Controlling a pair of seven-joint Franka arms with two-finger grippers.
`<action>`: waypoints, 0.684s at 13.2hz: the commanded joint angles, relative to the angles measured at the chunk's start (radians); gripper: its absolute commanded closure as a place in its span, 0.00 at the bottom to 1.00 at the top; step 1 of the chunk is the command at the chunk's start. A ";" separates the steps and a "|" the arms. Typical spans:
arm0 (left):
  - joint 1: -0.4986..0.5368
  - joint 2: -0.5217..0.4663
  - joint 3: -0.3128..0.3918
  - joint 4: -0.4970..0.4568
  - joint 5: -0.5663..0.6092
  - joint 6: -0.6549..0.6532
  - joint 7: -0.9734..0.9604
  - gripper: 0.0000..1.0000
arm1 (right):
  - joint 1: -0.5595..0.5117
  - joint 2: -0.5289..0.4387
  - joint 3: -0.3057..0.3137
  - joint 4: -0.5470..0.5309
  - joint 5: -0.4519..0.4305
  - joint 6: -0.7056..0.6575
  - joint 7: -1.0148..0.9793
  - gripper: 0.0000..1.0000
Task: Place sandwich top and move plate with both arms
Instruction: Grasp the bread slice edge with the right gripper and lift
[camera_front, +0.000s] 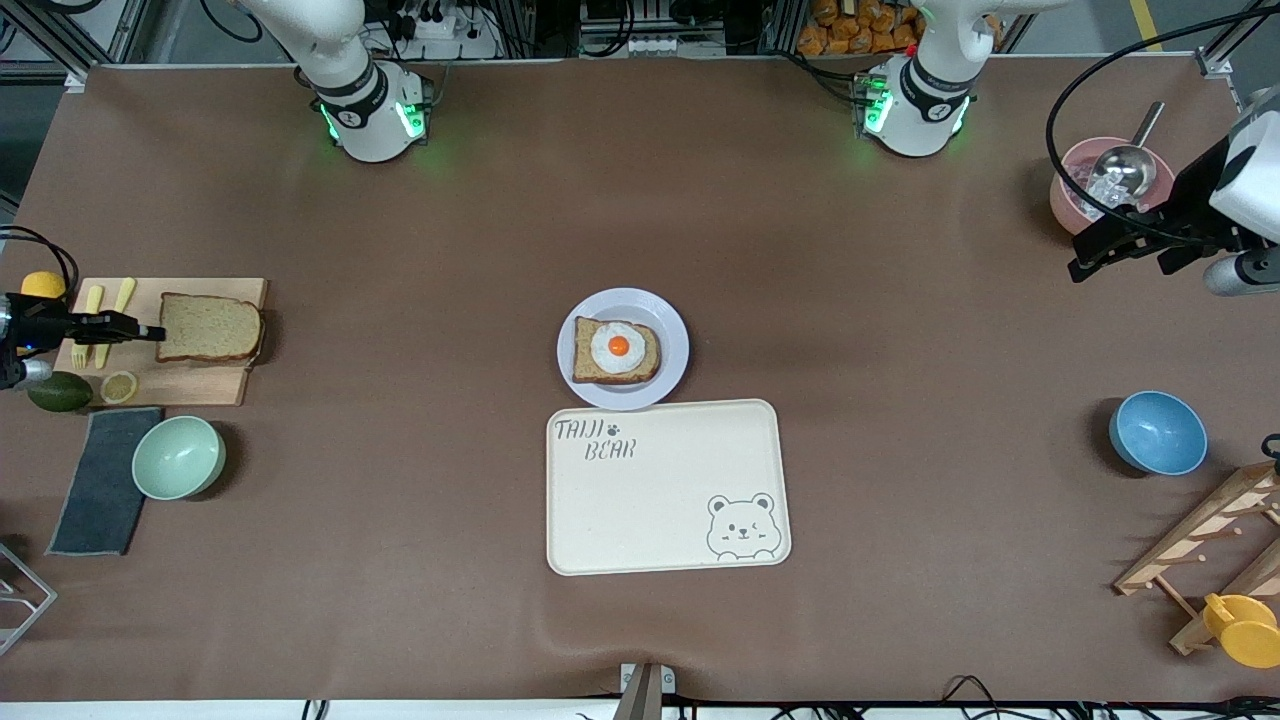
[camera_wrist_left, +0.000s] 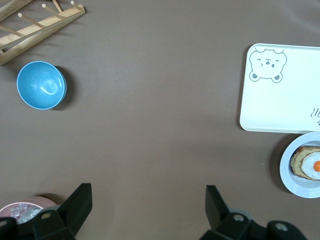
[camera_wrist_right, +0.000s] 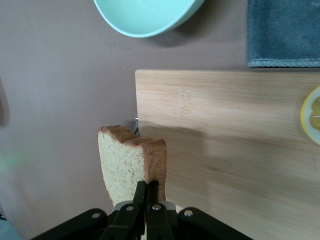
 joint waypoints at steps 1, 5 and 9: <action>-0.005 0.007 -0.004 0.004 0.013 -0.010 -0.009 0.00 | 0.002 -0.009 0.004 0.013 0.020 -0.036 0.018 1.00; 0.001 0.008 -0.007 0.008 0.012 -0.009 -0.010 0.00 | 0.008 -0.015 0.007 0.014 0.024 -0.042 0.018 1.00; 0.001 0.008 -0.007 0.003 0.013 -0.010 -0.010 0.00 | 0.016 -0.019 0.009 0.016 0.040 -0.067 0.018 1.00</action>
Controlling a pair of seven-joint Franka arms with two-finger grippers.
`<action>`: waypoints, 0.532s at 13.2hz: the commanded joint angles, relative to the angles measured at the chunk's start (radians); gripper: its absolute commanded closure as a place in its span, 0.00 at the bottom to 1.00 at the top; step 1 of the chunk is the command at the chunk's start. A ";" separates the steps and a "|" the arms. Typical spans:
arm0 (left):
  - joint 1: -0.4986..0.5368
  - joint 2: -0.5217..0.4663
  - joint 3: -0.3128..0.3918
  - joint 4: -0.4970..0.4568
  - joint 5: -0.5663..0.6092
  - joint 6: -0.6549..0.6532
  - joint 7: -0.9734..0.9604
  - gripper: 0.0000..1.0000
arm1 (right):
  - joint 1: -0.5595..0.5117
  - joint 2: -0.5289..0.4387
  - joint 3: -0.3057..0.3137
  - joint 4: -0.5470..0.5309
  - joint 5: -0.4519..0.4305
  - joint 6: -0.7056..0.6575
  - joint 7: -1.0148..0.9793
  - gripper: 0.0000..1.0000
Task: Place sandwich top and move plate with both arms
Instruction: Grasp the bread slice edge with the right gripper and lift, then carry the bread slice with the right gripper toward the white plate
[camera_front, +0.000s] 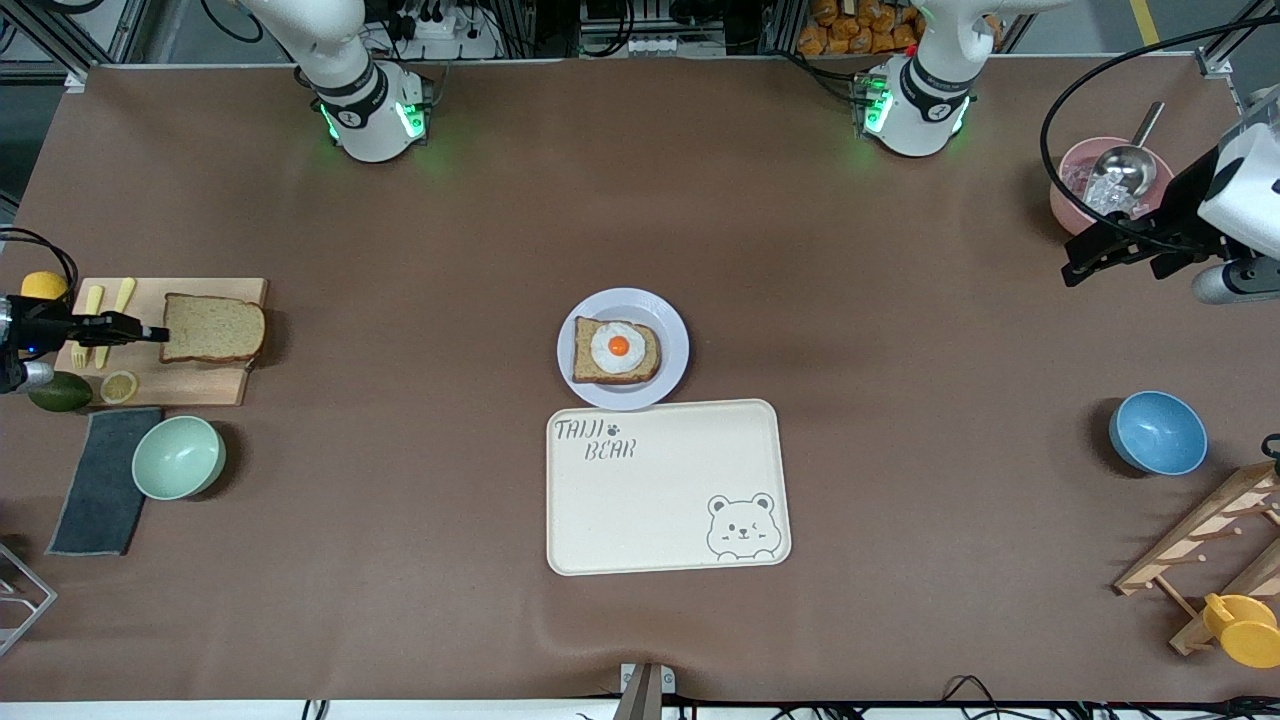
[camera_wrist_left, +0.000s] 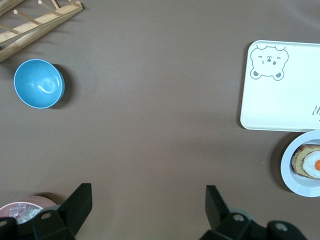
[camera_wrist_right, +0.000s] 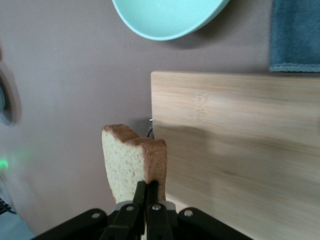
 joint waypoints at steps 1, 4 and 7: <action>0.002 -0.002 -0.005 0.005 0.013 -0.010 -0.009 0.00 | 0.010 -0.024 -0.001 0.001 0.040 -0.033 0.017 1.00; 0.000 -0.001 -0.005 0.008 0.010 -0.007 -0.009 0.00 | 0.025 -0.049 0.000 0.000 0.044 -0.051 0.017 1.00; 0.000 -0.002 -0.005 0.006 0.012 -0.007 -0.009 0.00 | 0.037 -0.051 0.000 -0.005 0.073 -0.067 0.014 1.00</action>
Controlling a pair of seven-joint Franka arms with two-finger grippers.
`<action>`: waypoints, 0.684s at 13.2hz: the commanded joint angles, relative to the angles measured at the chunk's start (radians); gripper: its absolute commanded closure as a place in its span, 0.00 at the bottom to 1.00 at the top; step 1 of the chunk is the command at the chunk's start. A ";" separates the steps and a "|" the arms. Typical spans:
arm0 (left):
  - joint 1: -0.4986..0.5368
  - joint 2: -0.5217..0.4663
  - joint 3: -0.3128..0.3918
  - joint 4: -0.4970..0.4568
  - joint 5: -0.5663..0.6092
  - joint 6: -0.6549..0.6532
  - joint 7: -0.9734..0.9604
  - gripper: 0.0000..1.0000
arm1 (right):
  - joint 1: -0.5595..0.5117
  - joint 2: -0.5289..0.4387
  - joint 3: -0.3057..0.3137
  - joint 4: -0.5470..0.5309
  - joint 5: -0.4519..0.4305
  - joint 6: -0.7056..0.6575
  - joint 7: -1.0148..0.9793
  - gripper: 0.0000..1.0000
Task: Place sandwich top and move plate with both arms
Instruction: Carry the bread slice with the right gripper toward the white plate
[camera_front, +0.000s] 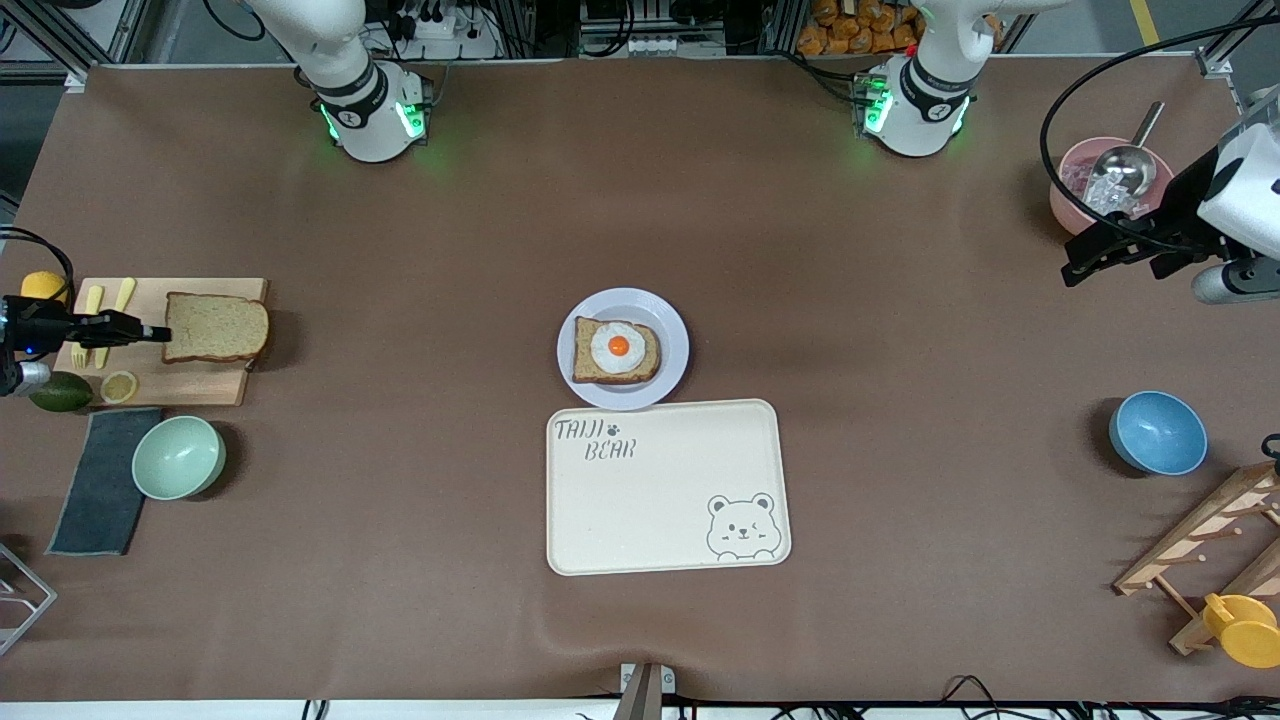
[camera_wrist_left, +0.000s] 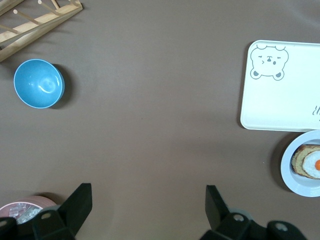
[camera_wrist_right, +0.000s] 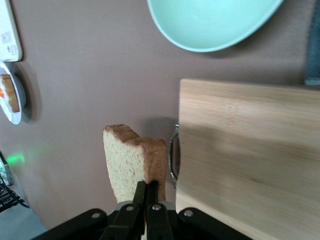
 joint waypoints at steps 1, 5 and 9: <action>0.000 -0.001 -0.005 0.005 0.012 -0.007 -0.009 0.00 | 0.019 -0.023 -0.002 -0.017 0.041 -0.017 0.013 1.00; -0.001 -0.002 -0.008 0.007 0.006 -0.012 -0.009 0.00 | 0.046 -0.025 0.000 -0.041 0.087 -0.019 0.011 1.00; -0.018 0.014 -0.011 0.011 0.002 -0.010 -0.008 0.00 | 0.128 -0.040 -0.002 -0.081 0.176 -0.014 0.014 1.00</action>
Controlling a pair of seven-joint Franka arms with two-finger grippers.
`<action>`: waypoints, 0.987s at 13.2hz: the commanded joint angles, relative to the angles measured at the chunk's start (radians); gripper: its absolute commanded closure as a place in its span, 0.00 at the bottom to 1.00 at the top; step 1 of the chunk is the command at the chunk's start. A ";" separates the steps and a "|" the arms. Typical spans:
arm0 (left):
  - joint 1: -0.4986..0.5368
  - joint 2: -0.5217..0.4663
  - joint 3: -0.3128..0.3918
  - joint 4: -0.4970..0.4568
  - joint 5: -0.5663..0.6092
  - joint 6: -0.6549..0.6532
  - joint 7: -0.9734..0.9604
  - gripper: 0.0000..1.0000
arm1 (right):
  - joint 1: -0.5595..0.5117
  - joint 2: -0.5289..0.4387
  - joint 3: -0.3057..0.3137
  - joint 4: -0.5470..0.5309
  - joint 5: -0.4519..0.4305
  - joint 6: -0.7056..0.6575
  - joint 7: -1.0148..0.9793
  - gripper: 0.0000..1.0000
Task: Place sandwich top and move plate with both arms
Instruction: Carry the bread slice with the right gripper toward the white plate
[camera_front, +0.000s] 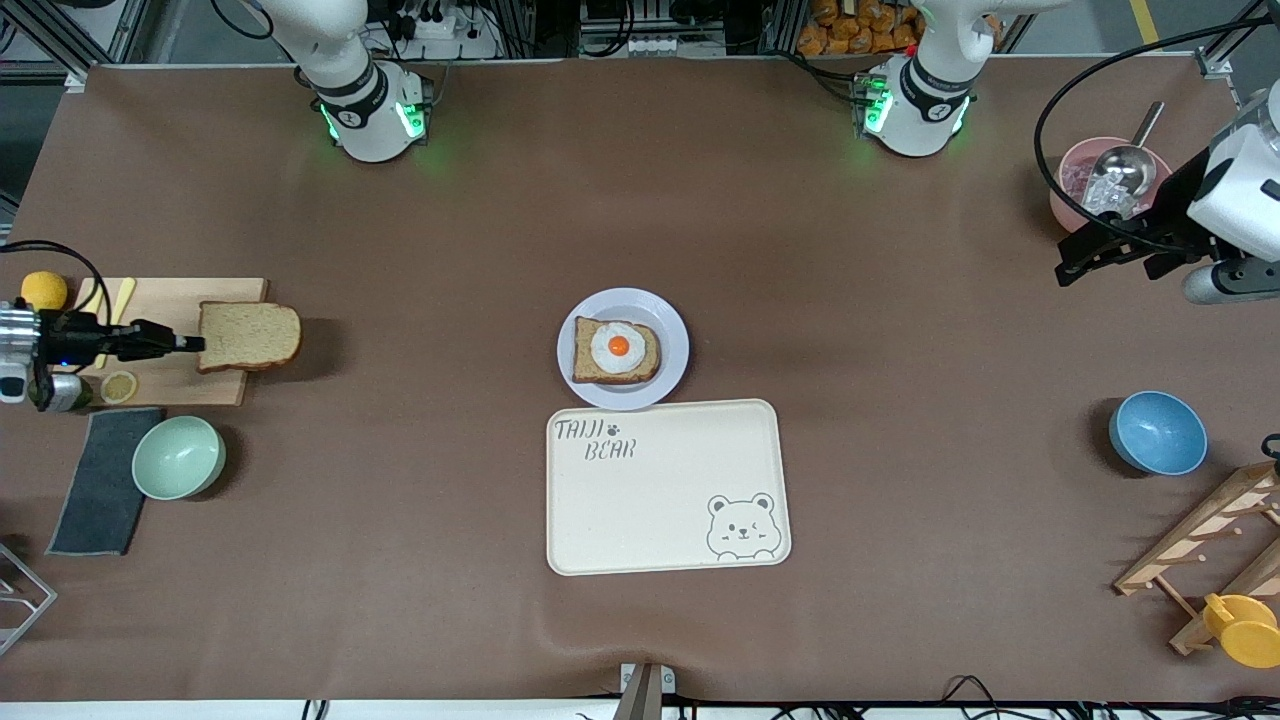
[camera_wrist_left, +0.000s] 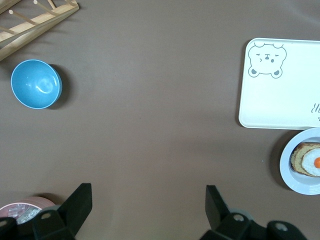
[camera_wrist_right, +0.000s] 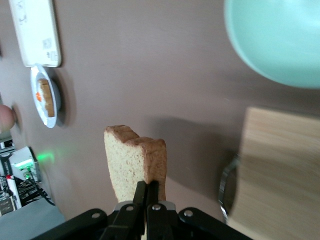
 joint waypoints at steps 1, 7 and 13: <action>-0.017 0.020 -0.005 0.014 0.002 -0.007 -0.009 0.00 | 0.069 -0.051 -0.004 -0.073 0.083 0.009 0.016 1.00; -0.017 0.020 -0.011 0.009 -0.033 -0.007 -0.012 0.00 | 0.223 -0.123 -0.004 -0.149 0.180 0.064 0.180 1.00; -0.002 0.012 -0.009 0.011 -0.033 -0.017 -0.006 0.00 | 0.378 -0.227 -0.004 -0.297 0.294 0.240 0.289 1.00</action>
